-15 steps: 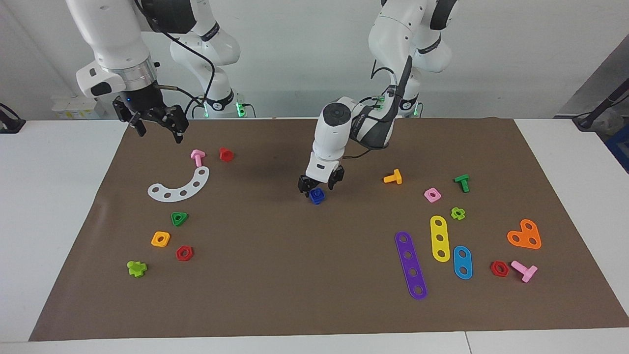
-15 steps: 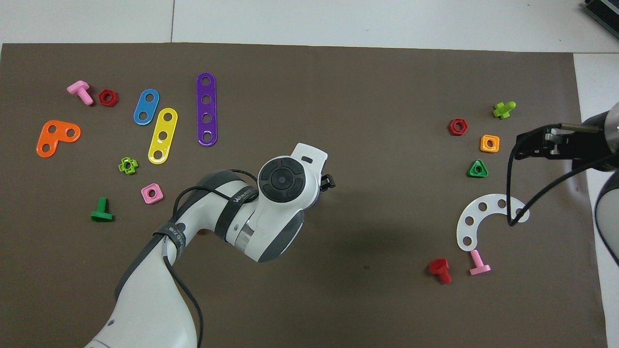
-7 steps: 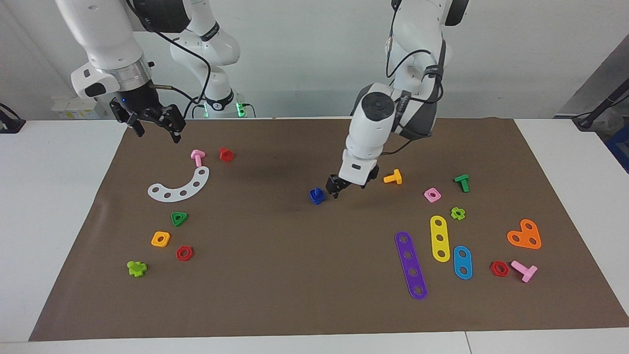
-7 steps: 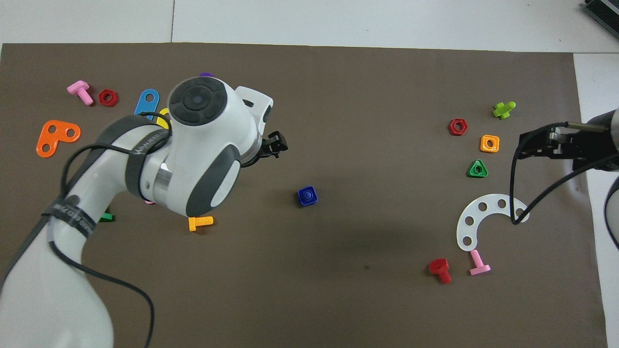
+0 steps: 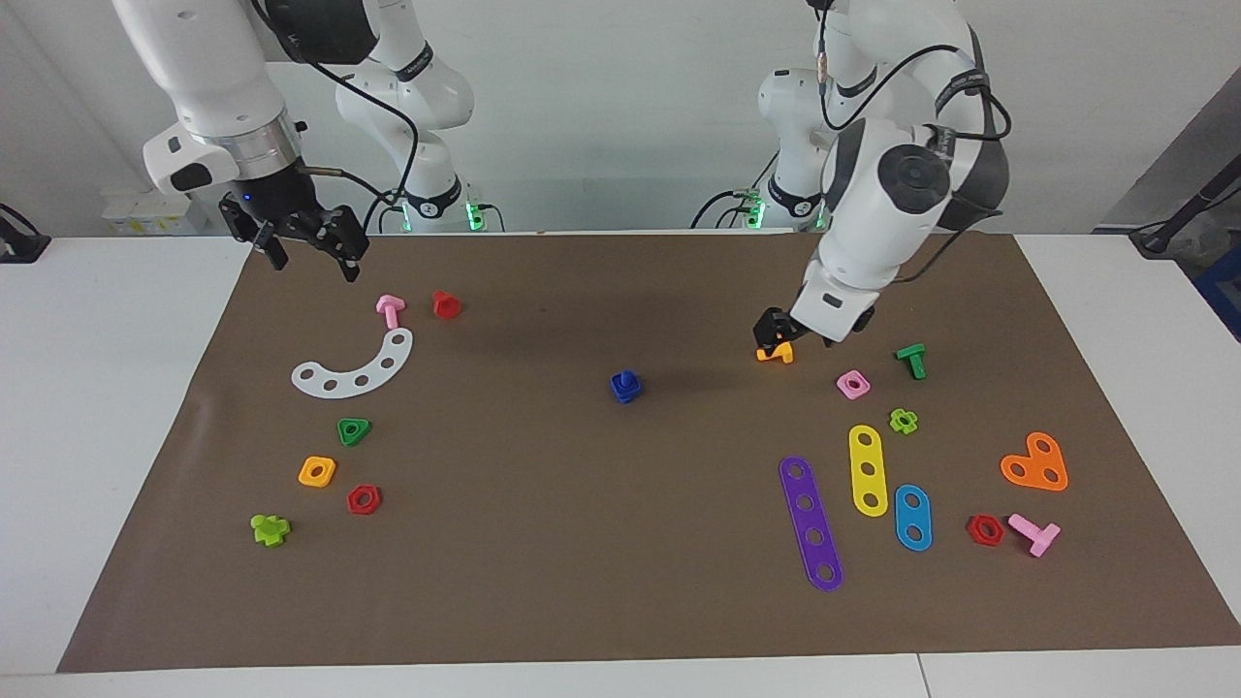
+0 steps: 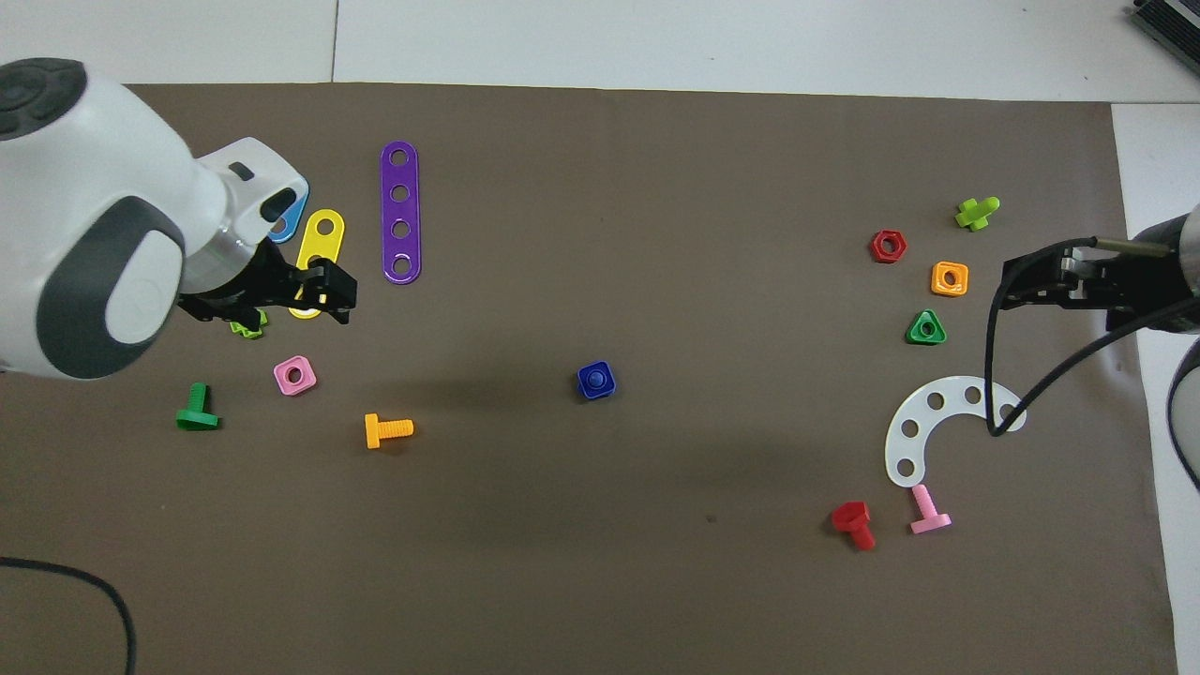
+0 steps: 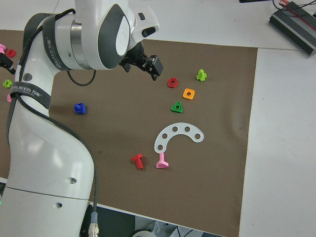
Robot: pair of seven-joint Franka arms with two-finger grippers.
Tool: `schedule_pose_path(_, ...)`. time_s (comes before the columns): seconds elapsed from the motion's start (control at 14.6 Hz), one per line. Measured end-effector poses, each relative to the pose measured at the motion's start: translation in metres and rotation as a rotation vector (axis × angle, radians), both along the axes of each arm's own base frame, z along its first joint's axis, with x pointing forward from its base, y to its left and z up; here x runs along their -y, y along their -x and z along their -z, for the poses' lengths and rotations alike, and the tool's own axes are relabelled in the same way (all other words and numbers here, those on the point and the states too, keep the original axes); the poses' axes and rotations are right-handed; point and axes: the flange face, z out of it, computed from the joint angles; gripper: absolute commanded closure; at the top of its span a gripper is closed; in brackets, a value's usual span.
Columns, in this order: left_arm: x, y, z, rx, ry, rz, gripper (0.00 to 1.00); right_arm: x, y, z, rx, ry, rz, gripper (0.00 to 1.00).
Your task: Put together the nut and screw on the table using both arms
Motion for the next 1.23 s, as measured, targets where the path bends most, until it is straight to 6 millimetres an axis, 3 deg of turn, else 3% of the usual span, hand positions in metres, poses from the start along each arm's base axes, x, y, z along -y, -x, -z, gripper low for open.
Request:
schedule_pose_path(0.21,-0.077,0.004,-0.014,0.016,-0.001,0.012,0.00,-0.001,0.000,0.000,0.000,0.000,-0.002,0.00)
schedule_pose_path(0.34,-0.101,0.012,-0.035,0.051,-0.012,-0.009,0.00,-0.002,0.000,0.000,-0.001,0.000,-0.003,0.00)
schedule_pose_path(0.62,-0.103,0.031,-0.094,0.157,-0.022,-0.011,0.00,-0.002,0.000,0.001,-0.002,0.000,-0.004,0.00)
schedule_pose_path(0.75,-0.102,0.033,-0.114,0.197,-0.023,-0.009,0.00,-0.002,0.000,0.002,-0.003,0.000,-0.004,0.00)
schedule_pose_path(1.23,-0.104,0.034,-0.124,0.206,-0.047,0.019,0.00,-0.002,0.000,0.002,-0.004,0.000,-0.004,0.00)
